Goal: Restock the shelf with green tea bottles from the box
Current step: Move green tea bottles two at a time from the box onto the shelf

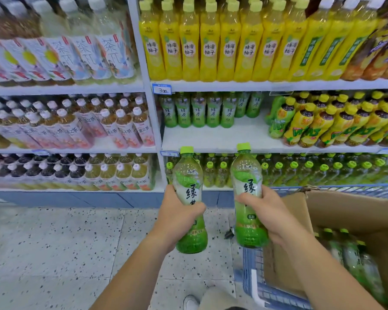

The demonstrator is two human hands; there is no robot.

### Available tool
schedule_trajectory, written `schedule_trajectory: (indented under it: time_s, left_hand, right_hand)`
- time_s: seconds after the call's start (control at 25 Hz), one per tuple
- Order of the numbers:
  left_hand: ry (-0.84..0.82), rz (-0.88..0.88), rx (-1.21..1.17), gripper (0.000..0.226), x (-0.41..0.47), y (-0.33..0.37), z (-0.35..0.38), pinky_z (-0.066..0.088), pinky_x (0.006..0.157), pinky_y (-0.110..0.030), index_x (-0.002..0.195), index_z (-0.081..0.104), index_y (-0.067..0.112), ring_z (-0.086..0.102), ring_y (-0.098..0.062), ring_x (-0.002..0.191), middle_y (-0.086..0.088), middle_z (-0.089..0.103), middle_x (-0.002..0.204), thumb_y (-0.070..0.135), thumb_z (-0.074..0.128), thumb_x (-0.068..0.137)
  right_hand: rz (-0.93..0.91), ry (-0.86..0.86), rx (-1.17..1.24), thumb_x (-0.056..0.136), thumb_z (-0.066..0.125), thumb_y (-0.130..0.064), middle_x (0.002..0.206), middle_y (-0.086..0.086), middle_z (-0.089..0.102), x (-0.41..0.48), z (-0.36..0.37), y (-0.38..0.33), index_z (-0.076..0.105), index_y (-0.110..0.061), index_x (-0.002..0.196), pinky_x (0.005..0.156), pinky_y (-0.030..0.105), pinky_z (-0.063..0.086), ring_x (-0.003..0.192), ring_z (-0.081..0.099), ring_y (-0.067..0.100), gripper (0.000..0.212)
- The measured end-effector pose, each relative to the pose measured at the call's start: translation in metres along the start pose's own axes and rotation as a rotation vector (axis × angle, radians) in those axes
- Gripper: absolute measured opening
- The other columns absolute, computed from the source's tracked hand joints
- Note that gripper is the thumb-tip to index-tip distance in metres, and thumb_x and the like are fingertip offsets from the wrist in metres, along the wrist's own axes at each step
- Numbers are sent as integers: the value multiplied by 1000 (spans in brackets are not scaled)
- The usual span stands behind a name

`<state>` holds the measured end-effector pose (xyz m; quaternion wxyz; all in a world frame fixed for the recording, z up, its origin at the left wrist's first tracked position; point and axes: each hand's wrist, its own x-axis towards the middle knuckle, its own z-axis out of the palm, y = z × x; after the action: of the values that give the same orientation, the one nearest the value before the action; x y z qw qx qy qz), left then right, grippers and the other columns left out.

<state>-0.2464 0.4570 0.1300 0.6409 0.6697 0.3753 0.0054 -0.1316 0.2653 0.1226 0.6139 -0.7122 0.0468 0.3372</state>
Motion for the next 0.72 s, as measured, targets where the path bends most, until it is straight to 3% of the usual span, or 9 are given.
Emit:
schedule_trajectory:
  time_s: [0.16,0.24,0.36,0.48,0.6,0.72]
  left_hand:
    - [-1,62,50,52,61,19,10,55,48,-20,104,50,37,69,-4,68,-2,68,96,26,78,61]
    - [-2,94,76,51,91,27,20,49,46,-13,104,50,38,66,2,66,2,67,95,26,78,64]
    - [-36,108,123,52,147,31,42,48,45,-12,104,51,39,67,1,68,4,68,92,31,76,59]
    - [-66,124,161,53,198,27,71,57,52,-21,106,54,38,69,-4,71,8,71,89,28,79,60]
    - [-75,172,203,51,240,26,97,52,50,-15,104,58,38,68,2,72,22,70,85,31,79,59]
    - [-83,223,222,48,283,28,121,48,47,-10,101,60,37,67,4,70,25,70,84,27,83,61]
  right_hand:
    - [-5,43,42,66,80,-27,89,12,75,58,5,-7,64,-21,109,54,34,56,63,73,23,46]
    - [-13,69,40,63,81,-30,89,9,76,86,2,-11,65,-24,108,56,36,57,68,75,24,49]
    - [-27,103,27,54,83,-37,83,3,76,139,-12,-13,68,-27,101,58,37,58,70,75,25,50]
    - [-65,150,-20,66,84,-28,79,1,76,191,-29,-9,72,-31,88,61,40,60,70,74,24,24]
    - [-89,192,-121,67,82,-29,76,-1,75,229,-42,-9,72,-27,85,61,40,60,70,73,21,21]
    - [-114,241,-176,67,83,-32,69,-5,73,265,-55,-12,72,-25,80,56,33,56,63,71,15,19]
